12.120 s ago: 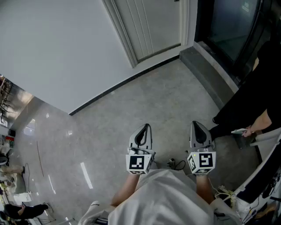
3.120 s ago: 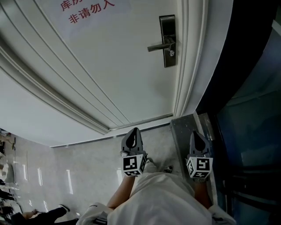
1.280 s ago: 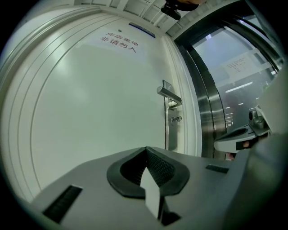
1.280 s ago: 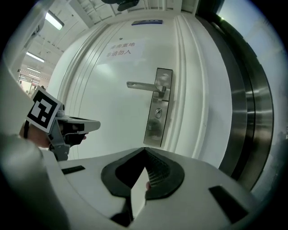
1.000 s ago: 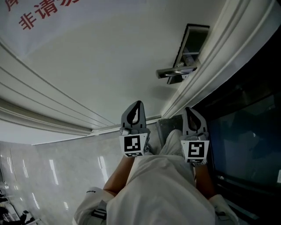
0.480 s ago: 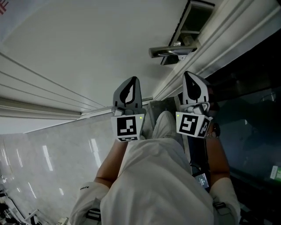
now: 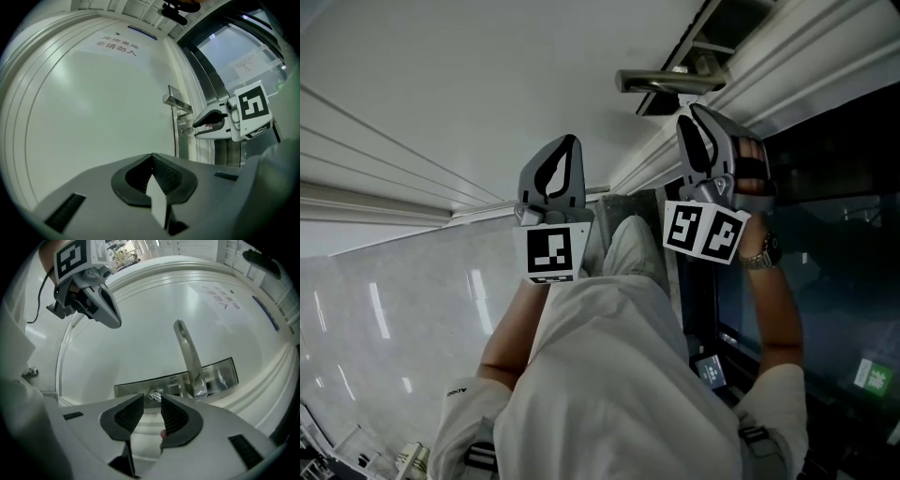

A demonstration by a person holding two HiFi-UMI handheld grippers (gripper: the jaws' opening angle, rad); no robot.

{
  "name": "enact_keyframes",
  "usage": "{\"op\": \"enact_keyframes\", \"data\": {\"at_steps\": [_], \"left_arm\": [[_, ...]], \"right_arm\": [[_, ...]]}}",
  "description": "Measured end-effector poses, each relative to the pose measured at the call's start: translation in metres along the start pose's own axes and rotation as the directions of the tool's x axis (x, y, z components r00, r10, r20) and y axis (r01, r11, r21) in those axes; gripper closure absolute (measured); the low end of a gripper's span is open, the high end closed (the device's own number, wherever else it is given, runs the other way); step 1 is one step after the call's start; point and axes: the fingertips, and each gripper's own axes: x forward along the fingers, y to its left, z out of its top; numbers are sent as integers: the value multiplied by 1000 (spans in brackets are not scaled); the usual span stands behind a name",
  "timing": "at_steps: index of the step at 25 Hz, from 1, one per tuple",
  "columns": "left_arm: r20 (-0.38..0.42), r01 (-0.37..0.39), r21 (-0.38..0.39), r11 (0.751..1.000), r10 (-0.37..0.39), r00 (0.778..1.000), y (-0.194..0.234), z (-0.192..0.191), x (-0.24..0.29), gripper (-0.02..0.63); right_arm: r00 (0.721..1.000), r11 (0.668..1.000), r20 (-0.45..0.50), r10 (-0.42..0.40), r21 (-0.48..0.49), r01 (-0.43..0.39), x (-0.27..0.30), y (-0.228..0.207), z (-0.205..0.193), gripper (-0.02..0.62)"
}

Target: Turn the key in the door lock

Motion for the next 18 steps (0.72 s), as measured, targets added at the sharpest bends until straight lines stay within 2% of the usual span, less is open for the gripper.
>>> {"op": "enact_keyframes", "data": {"at_steps": [2, 5, 13, 18], "left_arm": [[4, -3, -1, 1000, 3, 1000, 0, 1, -1, 600], [7, -9, -5, 1000, 9, 1000, 0, 2, -3, 600], [2, -16, -15, 1000, 16, 1000, 1, -1, -8, 600], [-7, -21, -23, 1000, 20, 1000, 1, -5, -11, 600]], "right_arm": [[1000, 999, -20, 4, -36, -5, 4, 1, -4, 498], [999, 994, -22, -49, -94, 47, 8, -4, -3, 497], [993, 984, -23, -116, -138, 112, 11, -8, -3, 499], [986, 965, -19, -164, -211, 156, 13, -7, -4, 499]]}}
